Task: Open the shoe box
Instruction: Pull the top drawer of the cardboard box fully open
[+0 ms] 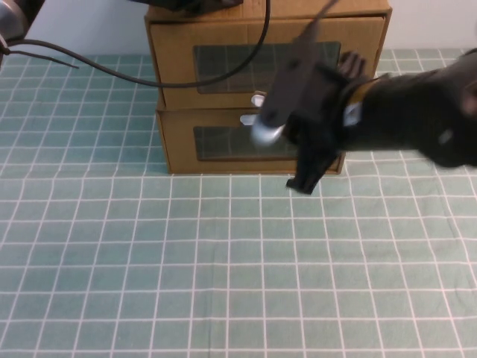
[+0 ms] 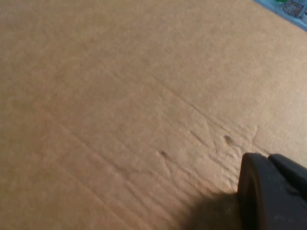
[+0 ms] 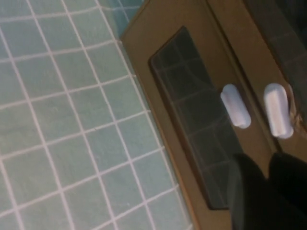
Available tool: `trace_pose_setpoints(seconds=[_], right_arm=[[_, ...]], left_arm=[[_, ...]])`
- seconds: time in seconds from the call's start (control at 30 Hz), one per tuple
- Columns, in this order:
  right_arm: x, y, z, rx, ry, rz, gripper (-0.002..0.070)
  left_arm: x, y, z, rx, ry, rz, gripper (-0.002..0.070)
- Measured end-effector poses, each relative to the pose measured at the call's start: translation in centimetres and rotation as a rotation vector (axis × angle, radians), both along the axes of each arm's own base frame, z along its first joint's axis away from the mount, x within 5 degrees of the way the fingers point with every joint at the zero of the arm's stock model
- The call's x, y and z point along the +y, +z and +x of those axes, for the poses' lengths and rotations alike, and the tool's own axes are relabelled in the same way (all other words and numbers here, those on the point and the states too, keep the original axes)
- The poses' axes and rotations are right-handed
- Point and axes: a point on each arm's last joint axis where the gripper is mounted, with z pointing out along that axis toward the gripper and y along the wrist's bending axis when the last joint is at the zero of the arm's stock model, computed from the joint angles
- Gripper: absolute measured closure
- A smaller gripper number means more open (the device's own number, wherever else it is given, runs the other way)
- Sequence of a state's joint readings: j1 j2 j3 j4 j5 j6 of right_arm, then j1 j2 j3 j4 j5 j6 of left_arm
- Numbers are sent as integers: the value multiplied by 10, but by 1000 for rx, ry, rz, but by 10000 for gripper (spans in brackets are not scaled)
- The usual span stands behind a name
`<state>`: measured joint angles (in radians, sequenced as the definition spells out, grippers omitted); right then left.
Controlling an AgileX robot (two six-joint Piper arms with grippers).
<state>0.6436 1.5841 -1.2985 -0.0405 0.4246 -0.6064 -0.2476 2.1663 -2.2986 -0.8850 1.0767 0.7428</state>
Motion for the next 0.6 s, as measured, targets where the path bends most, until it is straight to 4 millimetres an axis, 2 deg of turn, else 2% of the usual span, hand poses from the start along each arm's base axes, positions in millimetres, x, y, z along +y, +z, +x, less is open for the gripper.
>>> trace_pose_setpoints(seconds=[0.13, 0.23, 0.4, 0.5, 0.6], right_arm=[[30, -14, -8, -166, 69, -223, 595], [45, -18, -16, -252, -9, -321, 595], [51, -9, -21, -376, -179, -284, 595], [53, -9, -19, -403, -189, -264, 595], [59, -19, -12, -486, -167, -355, 595]], left_arm=[[1, 0, 0, 1, 1, -4, 680], [2, 0, 1, 8, 6, -6, 680], [4, 0, 1, 25, 11, -19, 680], [4, 0, 2, 32, 15, -24, 680], [4, -1, 2, 43, 19, -32, 680]])
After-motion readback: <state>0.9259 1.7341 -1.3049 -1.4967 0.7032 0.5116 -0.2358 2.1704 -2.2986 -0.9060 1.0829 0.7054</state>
